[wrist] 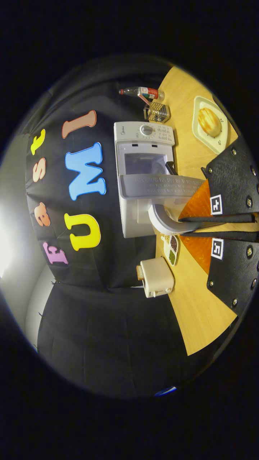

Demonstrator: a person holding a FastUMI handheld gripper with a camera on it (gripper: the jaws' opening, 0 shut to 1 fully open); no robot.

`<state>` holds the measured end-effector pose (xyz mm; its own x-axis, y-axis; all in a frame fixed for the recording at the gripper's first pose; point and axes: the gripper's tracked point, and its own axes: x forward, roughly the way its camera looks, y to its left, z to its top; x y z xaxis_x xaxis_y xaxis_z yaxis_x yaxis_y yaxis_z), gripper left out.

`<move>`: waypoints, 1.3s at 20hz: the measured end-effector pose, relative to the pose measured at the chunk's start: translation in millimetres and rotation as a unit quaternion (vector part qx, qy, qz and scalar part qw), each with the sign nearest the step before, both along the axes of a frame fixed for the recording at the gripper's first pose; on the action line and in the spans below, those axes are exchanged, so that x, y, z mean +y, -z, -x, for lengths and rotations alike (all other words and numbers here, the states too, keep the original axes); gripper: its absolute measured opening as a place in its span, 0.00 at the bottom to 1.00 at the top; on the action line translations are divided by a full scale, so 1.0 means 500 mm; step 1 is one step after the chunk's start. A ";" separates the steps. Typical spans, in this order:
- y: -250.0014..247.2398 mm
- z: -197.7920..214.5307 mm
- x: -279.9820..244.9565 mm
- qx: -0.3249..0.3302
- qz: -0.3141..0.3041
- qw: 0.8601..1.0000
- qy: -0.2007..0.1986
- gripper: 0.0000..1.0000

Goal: Open the microwave, put the food inside, and close the microwave door.

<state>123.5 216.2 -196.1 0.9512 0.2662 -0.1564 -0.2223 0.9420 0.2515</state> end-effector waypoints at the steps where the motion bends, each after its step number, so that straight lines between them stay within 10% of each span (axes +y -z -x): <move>1: -0.001 0.002 0.013 -0.004 0.013 1.000 0.011 0.10; 12: -0.027 0.020 0.211 -0.031 0.055 0.987 0.145 0.09; 19: -0.051 0.069 0.261 -0.039 0.049 0.995 0.081 0.15; 21: -0.073 0.101 0.265 -0.046 0.035 0.997 0.041 0.23; 26: -0.115 0.135 0.193 -0.065 0.060 0.996 -0.018 0.87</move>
<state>56.2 312.5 -138.7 0.9558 0.2866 -0.0656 -0.2791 0.9546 0.1046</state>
